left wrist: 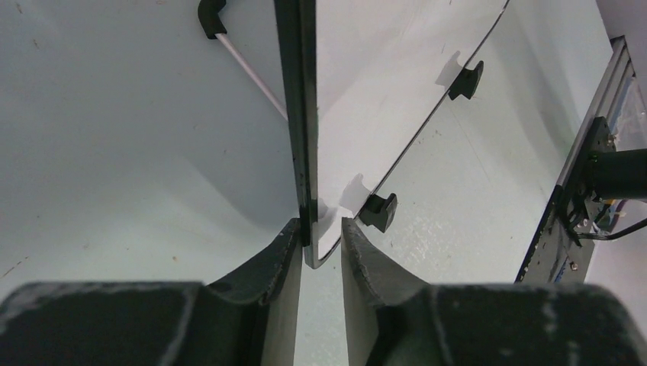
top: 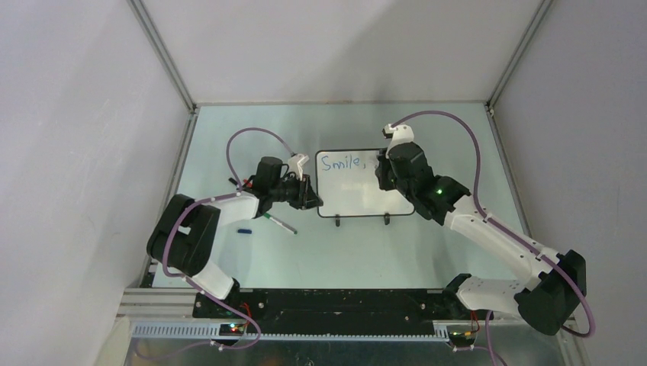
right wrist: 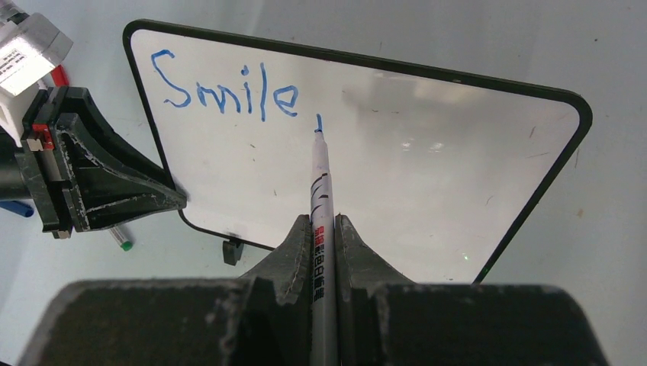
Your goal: Write a sentence on the whiteboard
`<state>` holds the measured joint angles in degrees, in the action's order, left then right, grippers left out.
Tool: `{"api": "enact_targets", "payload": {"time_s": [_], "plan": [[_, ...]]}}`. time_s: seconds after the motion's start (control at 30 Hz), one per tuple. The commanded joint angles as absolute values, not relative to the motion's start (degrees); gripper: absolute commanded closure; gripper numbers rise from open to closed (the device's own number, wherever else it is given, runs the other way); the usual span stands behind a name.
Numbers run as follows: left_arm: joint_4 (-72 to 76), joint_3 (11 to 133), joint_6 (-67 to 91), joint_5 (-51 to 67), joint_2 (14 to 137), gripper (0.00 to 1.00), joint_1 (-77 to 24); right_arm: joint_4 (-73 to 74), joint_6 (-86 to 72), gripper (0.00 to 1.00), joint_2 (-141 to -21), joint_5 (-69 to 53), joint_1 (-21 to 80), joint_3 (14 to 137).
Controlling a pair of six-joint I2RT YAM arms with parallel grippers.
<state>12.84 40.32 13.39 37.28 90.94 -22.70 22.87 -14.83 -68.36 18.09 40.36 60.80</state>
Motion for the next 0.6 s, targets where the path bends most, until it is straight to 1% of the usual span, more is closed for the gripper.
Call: {"api": "enact_targets", "payload": {"time_s": [0.0, 0.07, 0.17, 0.27, 0.57], "plan": [[16.1, 42.7, 14.0, 39.2, 91.8, 0.73, -22.5, 23.0, -14.3, 1.0, -68.4, 19.7, 39.8, 63.2], [15.9, 42.8, 14.0, 39.2, 92.0, 0.76, -22.5, 23.1, -14.3, 1.0, -68.5, 19.7, 39.8, 63.1], [15.6, 42.8, 13.9, 39.1, 91.9, 0.83, -22.4, 23.2, -14.5, 1.0, -68.6, 19.8, 39.7, 63.2], [14.8, 42.8, 13.5, 38.9, 91.7, 0.84, -22.5, 23.3, -14.7, 1.0, -68.8, 19.8, 39.8, 63.1], [13.8, 42.4, 12.9, 38.4, 91.2, 0.84, -22.5, 23.6, -14.9, 1.0, -68.5, 19.7, 40.1, 63.2]]}}
